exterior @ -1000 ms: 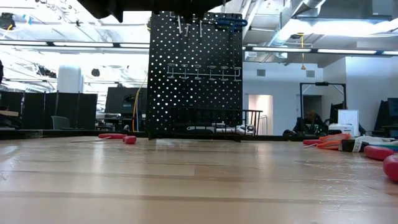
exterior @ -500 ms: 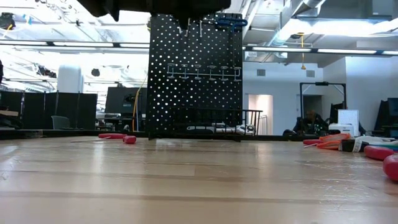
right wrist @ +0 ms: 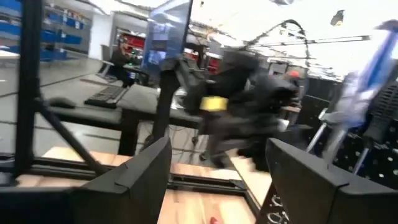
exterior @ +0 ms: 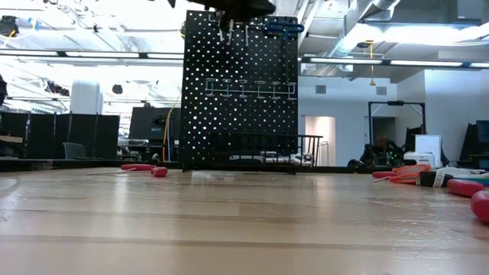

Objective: Hang tools onto peg board
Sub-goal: Hang the blue screwdriver on the pegboard, then adjust the screwdrivers on the pegboard

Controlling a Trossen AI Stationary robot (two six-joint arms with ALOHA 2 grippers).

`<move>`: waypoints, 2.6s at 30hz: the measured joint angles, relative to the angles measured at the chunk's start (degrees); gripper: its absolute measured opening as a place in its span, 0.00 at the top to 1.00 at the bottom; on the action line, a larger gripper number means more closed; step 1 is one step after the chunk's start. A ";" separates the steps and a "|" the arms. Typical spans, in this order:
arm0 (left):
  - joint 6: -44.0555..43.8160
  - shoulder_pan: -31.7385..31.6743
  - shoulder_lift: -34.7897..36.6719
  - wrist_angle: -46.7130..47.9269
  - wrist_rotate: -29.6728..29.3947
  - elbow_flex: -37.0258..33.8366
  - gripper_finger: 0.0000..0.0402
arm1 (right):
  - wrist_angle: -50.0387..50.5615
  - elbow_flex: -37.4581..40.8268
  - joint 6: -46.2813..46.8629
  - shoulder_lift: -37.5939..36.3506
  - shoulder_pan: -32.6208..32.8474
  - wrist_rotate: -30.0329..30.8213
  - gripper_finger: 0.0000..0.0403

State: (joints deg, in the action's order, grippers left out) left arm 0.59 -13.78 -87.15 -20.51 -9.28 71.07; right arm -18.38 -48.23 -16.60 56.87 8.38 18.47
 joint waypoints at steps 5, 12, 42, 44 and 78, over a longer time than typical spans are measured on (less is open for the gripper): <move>-5.44 -5.93 -0.08 0.05 1.05 3.92 0.99 | 1.63 0.00 -1.80 -0.78 1.21 -0.01 0.33; -10.34 -9.14 -3.24 -0.09 0.83 6.14 0.99 | 2.00 0.00 -4.74 -1.27 1.36 -0.04 0.33; -13.94 -12.48 -4.66 9.18 -2.34 6.53 0.97 | 1.63 0.02 -4.43 -1.76 0.48 -0.30 0.33; -13.94 -12.18 -4.68 9.18 -2.49 6.51 0.93 | 1.63 0.02 -4.39 -1.76 0.48 -0.32 0.33; -8.09 -9.97 -4.88 13.32 -3.11 5.40 0.63 | 3.00 -0.02 -4.46 -0.45 -0.65 -0.45 0.33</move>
State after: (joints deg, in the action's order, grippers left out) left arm -7.50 -23.75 -92.03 -7.18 -12.39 76.47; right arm -15.38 -48.24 -21.06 56.43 7.73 18.02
